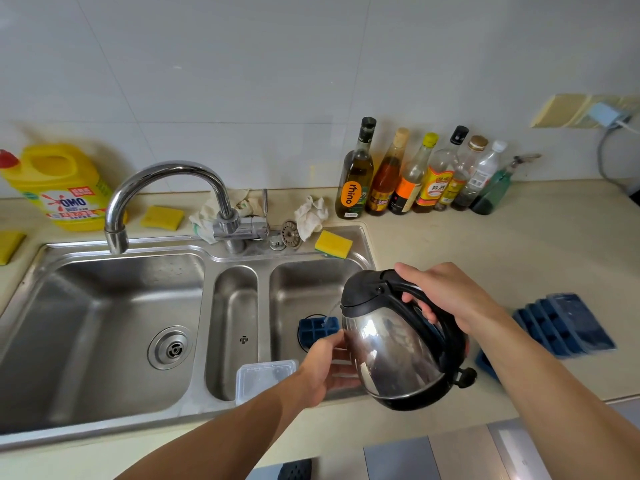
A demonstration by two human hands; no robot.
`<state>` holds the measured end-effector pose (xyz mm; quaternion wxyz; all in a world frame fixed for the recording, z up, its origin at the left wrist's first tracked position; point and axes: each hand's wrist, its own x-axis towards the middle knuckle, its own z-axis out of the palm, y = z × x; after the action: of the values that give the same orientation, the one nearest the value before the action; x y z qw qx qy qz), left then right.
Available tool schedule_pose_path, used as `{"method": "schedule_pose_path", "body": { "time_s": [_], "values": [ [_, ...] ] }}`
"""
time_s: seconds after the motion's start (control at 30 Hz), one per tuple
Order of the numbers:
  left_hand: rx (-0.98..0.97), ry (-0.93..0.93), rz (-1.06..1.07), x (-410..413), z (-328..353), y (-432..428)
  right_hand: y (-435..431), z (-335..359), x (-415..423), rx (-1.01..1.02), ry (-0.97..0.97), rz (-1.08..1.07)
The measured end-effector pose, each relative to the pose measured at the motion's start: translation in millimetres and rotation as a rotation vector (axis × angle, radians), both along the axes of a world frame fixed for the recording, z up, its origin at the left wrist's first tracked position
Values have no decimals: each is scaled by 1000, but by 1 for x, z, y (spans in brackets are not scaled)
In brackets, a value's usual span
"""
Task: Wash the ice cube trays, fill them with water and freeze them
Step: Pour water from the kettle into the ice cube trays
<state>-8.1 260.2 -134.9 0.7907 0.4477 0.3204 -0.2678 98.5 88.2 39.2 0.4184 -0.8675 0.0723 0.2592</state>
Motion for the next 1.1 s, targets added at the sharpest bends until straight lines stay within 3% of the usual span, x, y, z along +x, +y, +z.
{"method": "schedule_pose_path", "body": {
  "time_s": [1.1],
  "values": [
    [33,16,26,-22,10,13,20,-6,-7,-7,12,60]
  ]
}}
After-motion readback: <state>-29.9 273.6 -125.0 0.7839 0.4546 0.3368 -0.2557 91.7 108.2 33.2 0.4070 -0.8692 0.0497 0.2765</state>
